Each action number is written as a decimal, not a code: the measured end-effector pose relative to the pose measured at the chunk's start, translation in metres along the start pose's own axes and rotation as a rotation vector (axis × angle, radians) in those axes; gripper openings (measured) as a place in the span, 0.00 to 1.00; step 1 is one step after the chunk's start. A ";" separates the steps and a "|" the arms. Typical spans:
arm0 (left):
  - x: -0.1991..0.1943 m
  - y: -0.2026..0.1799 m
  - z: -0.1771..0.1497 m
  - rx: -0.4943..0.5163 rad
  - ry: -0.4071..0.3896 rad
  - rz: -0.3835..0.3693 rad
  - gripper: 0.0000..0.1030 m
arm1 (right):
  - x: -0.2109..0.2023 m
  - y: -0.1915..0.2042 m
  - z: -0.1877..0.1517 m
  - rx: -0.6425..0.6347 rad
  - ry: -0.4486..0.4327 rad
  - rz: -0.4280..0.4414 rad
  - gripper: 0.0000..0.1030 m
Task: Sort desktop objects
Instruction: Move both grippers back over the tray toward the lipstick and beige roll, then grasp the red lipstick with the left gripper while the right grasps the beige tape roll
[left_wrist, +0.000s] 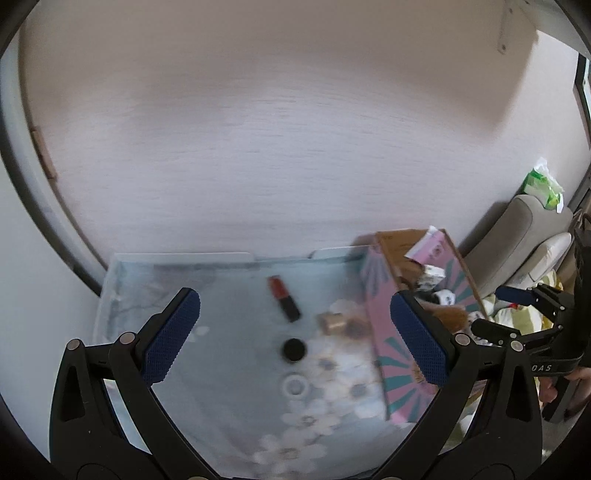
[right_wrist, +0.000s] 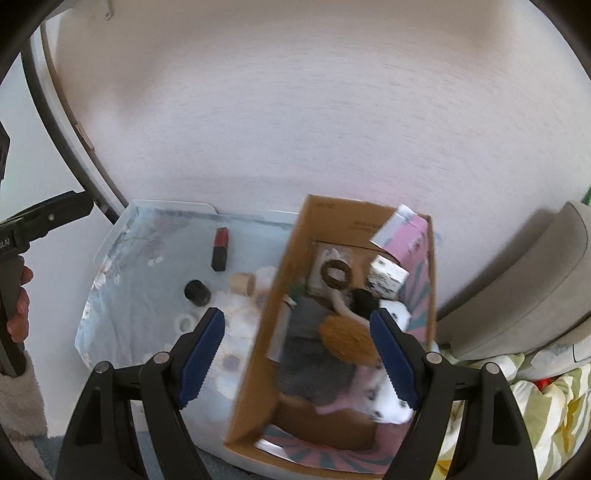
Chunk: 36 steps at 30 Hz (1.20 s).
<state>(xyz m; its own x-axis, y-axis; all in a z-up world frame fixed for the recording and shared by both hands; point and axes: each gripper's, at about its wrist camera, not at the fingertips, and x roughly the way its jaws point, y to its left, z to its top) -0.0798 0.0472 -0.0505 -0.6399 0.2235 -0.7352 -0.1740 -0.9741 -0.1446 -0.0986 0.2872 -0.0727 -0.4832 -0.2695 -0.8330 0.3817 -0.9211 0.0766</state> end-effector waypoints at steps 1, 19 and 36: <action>0.000 0.007 0.000 0.001 0.003 -0.003 1.00 | 0.002 0.007 0.002 -0.004 0.000 -0.002 0.75; 0.073 0.064 0.004 -0.010 0.133 -0.124 0.99 | 0.094 0.096 0.017 0.057 0.074 0.000 0.62; 0.253 0.029 -0.033 -0.016 0.359 -0.123 0.76 | 0.215 0.080 0.019 0.073 0.230 -0.108 0.47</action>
<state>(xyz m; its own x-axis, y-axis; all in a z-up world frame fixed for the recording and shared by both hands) -0.2224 0.0741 -0.2622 -0.3114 0.3150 -0.8966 -0.2195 -0.9418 -0.2546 -0.1869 0.1508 -0.2354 -0.3230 -0.1050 -0.9405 0.2760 -0.9611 0.0125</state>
